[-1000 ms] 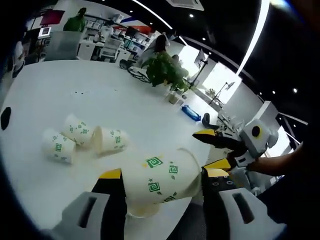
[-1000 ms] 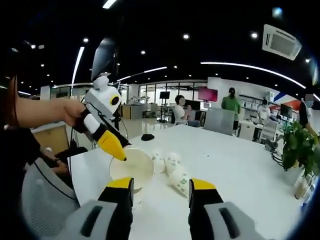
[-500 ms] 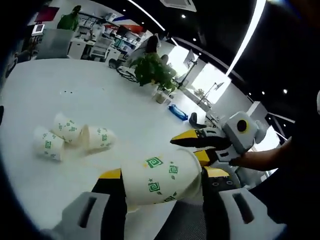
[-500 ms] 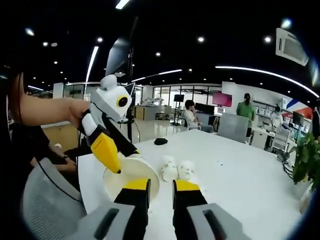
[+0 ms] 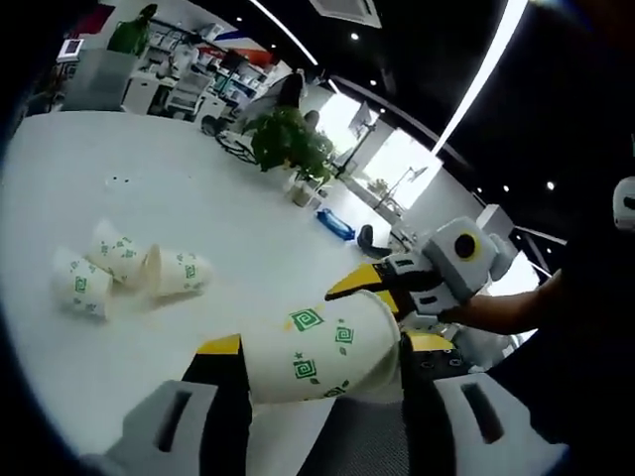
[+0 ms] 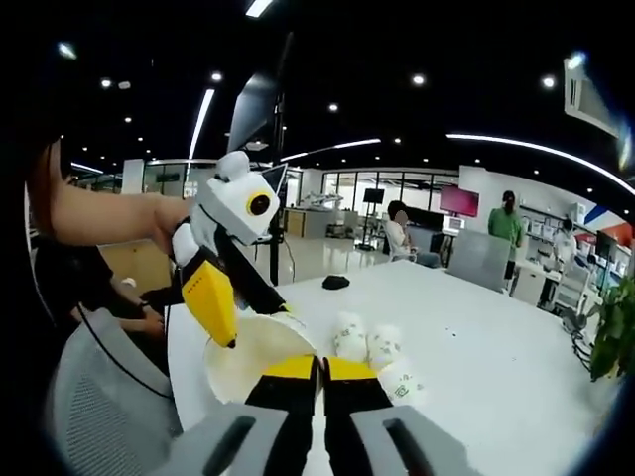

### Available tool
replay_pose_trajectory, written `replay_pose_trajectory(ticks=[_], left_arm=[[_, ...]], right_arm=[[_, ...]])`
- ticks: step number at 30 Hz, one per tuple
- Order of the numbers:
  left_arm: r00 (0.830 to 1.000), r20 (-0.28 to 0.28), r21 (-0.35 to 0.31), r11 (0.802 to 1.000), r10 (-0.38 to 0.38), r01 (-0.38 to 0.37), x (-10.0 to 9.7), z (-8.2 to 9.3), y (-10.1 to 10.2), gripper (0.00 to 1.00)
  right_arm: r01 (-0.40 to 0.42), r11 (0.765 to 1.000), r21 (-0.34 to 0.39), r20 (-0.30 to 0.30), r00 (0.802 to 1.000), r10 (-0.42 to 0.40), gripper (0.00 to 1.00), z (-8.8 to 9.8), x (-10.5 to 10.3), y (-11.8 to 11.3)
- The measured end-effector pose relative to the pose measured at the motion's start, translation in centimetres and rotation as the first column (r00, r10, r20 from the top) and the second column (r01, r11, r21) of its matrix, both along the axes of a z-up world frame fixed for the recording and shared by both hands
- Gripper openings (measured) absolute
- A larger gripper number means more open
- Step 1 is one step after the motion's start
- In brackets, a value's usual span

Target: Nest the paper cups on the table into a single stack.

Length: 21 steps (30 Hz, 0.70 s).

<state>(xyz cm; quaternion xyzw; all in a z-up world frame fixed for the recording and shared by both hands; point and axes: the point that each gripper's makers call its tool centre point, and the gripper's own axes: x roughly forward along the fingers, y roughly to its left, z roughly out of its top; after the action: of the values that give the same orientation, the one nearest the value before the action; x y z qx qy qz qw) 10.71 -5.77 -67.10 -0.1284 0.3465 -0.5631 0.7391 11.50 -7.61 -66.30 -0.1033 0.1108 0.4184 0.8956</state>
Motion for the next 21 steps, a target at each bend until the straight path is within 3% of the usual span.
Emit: replay_pose_trajectory(ticks=[4, 7, 10, 12, 16, 21], left_arm=[[0.985, 0.157, 0.074, 0.996, -0.067, 0.056, -0.1, -0.5, 0.1, 0.67], [0.979, 0.183, 0.105, 0.992, -0.087, 0.068, -0.5, -0.9, 0.0, 0.81], [0.984, 0.166, 0.066, 0.996, -0.063, 0.053, -0.5, -0.5, -0.1, 0.81], [0.982, 0.185, 0.044, 0.999, -0.024, 0.017, 0.0, -0.2, 0.1, 0.83], [0.970, 0.242, 0.058, 0.998, 0.015, -0.030, 0.7, -0.3, 0.9, 0.86], [0.942, 0.334, 0.074, 0.995, 0.042, -0.071, 1.0, 0.0, 1.7, 0.90]], right_arm=[[-0.001, 1.000, -0.016, -0.017, 1.000, 0.001, 0.00, 0.0, 0.1, 0.0], [0.022, 1.000, -0.013, -0.049, 0.999, -0.022, 0.00, 0.1, 0.6, -0.4], [0.032, 0.999, -0.001, -0.076, 0.997, -0.032, 0.00, 0.4, 1.1, -0.7], [0.037, 0.999, 0.000, -0.098, 0.995, -0.037, 0.00, 0.4, 1.4, -1.0], [0.033, 0.999, 0.003, -0.147, 0.989, -0.033, 0.00, 0.4, 1.7, -1.1], [0.005, 0.999, -0.040, -0.191, 0.982, -0.013, 0.00, 0.0, 1.7, -0.9]])
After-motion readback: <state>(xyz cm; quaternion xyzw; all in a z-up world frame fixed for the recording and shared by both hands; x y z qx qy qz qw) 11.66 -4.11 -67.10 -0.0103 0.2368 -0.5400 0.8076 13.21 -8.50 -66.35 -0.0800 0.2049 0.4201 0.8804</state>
